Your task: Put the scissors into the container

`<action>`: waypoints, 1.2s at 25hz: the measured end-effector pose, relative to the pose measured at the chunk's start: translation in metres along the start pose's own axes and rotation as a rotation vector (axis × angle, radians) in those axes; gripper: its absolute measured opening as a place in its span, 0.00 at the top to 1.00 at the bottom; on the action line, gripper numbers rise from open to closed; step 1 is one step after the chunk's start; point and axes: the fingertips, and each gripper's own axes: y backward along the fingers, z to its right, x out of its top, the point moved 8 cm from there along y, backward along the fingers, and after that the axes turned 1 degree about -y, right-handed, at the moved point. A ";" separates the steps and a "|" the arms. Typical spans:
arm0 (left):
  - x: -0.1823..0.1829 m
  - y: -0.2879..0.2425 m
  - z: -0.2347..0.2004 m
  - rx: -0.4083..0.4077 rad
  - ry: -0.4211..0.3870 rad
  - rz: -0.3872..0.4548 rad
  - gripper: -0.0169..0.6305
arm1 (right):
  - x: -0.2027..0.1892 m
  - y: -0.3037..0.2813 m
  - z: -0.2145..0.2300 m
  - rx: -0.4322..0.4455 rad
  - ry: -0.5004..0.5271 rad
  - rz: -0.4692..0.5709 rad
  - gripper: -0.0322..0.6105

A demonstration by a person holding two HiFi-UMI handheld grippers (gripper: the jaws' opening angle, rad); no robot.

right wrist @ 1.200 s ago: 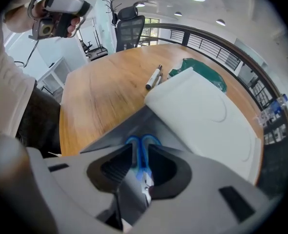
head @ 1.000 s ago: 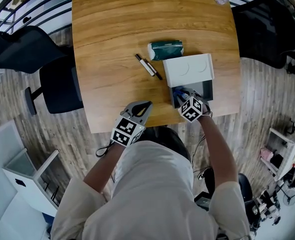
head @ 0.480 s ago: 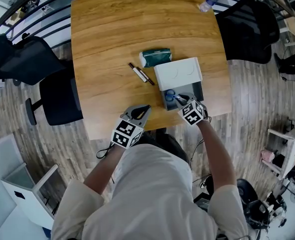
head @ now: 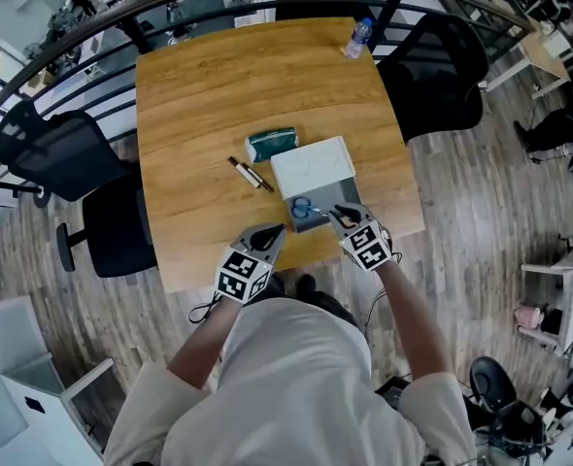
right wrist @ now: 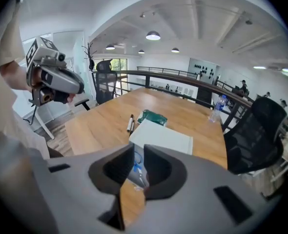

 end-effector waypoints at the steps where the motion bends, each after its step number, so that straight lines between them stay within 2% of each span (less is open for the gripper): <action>1: 0.002 0.000 0.010 0.001 -0.001 0.009 0.99 | 0.000 0.012 -0.001 -0.004 -0.003 0.026 0.85; 9: 0.013 0.004 0.072 0.042 0.039 0.087 0.99 | -0.010 0.085 -0.007 -0.034 0.009 0.167 0.89; 15: 0.011 0.015 0.107 0.076 0.042 0.125 0.99 | -0.016 0.127 -0.012 -0.034 -0.032 0.229 0.92; 21: 0.010 0.031 0.125 0.125 0.044 0.156 0.99 | -0.016 0.151 -0.018 -0.025 -0.029 0.273 0.94; 30: 0.020 0.073 0.136 0.176 0.032 0.232 0.99 | 0.010 0.184 -0.030 -0.054 -0.040 0.402 0.95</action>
